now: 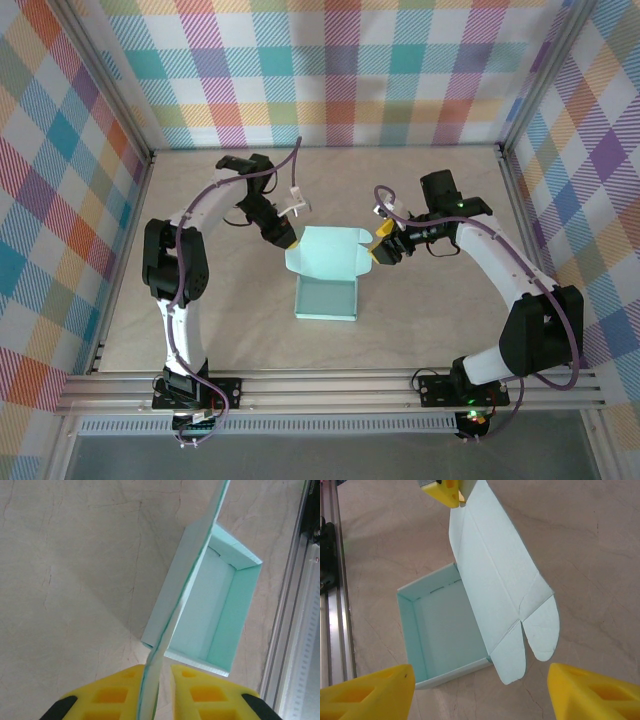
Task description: Fold the paper box
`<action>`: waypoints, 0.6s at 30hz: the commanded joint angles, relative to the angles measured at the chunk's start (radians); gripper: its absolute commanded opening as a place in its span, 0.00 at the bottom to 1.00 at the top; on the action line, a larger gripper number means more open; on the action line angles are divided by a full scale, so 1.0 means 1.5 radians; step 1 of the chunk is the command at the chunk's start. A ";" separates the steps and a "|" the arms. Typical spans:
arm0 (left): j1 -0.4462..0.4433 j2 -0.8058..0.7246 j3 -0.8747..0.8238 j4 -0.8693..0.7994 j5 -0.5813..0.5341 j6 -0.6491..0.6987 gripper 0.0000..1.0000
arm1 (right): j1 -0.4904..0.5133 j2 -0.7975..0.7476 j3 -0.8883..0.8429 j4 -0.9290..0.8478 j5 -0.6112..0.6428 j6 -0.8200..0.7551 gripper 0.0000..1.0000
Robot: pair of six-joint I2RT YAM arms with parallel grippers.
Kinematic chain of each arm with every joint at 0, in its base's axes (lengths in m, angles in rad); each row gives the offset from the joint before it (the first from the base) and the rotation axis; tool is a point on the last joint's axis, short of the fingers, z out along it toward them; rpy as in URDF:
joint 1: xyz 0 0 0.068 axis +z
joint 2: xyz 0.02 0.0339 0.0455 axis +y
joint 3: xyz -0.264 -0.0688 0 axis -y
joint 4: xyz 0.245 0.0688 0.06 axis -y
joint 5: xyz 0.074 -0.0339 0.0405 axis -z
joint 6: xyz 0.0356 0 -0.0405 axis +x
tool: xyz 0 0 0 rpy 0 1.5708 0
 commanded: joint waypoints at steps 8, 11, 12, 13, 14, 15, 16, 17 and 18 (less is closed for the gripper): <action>0.009 0.017 0.016 -0.024 0.018 0.006 0.17 | -0.007 -0.005 -0.005 0.003 -0.009 0.002 0.70; 0.009 0.014 0.015 -0.025 0.018 0.006 0.13 | -0.006 -0.006 -0.005 0.004 -0.010 0.003 0.70; 0.009 0.014 0.015 -0.025 0.019 0.006 0.08 | -0.007 -0.006 -0.005 0.004 -0.010 0.003 0.70; 0.009 0.013 0.015 -0.026 0.016 0.006 0.01 | -0.007 -0.006 -0.005 0.005 -0.010 0.004 0.70; 0.009 0.013 0.015 -0.026 0.016 0.005 0.00 | -0.007 -0.006 -0.005 0.006 -0.010 0.006 0.70; 0.009 0.012 0.014 -0.025 0.015 0.005 0.00 | -0.007 -0.006 -0.004 0.007 -0.011 0.008 0.70; 0.009 0.010 0.012 -0.024 0.016 0.006 0.00 | -0.007 -0.007 -0.003 0.009 -0.010 0.013 0.69; 0.009 0.008 0.010 -0.021 0.016 0.006 0.00 | -0.007 -0.010 -0.004 0.014 -0.009 0.019 0.69; 0.009 0.004 0.007 -0.018 0.017 0.006 0.00 | -0.007 -0.012 -0.005 0.020 -0.008 0.028 0.69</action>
